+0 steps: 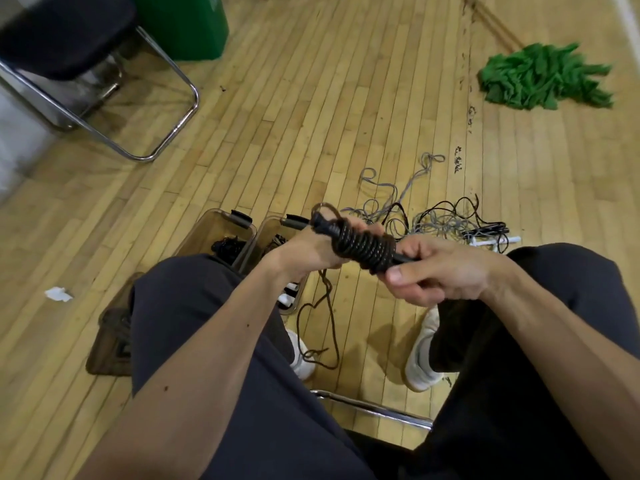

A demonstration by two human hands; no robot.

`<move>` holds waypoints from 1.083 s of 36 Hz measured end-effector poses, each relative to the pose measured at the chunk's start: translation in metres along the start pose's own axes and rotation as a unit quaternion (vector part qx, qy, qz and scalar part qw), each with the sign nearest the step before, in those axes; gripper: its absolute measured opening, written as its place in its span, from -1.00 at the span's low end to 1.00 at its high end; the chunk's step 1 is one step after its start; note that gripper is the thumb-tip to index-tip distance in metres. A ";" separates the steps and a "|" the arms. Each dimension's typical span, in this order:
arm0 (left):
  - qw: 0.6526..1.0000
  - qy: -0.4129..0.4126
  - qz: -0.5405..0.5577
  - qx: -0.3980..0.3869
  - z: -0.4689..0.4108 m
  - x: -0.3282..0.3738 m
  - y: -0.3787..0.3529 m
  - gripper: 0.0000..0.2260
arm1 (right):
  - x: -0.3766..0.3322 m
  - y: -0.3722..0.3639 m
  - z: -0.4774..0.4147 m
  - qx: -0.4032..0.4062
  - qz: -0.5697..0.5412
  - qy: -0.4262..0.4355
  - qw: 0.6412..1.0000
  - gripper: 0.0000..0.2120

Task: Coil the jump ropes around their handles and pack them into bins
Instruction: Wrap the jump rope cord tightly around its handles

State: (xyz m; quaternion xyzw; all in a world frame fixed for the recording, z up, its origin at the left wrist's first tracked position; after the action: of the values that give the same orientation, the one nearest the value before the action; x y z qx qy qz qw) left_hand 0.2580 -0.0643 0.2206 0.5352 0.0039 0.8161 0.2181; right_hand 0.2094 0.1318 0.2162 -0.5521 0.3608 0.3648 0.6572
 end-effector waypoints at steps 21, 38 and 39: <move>0.994 0.096 0.032 0.048 -0.014 0.000 -0.008 -0.60 | -0.006 0.015 0.005 0.340 0.012 0.022 0.940 -0.86; 0.991 0.081 -0.053 0.087 -0.015 -0.006 0.002 -0.80 | -0.002 0.045 0.001 0.495 0.107 -0.010 0.862 -0.95; 0.990 0.071 -0.068 0.098 -0.015 -0.005 0.002 -0.81 | -0.001 0.046 0.002 0.499 0.117 -0.016 0.858 -0.95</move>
State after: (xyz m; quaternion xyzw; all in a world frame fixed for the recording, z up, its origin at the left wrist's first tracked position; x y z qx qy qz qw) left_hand 0.2454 -0.0645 0.2100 0.4933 0.1358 0.8308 0.2190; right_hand 0.1685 0.1396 0.1959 -0.0976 0.5458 0.2192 0.8028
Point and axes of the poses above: each hand's wrist, its own z-axis away from the middle knuckle, its own y-axis out of the back of the hand, x = y × z, the point moved 1 cm from there along -z, towards the middle knuckle, and after that the axes turned 7 degrees about y, right-handed, at the moved point
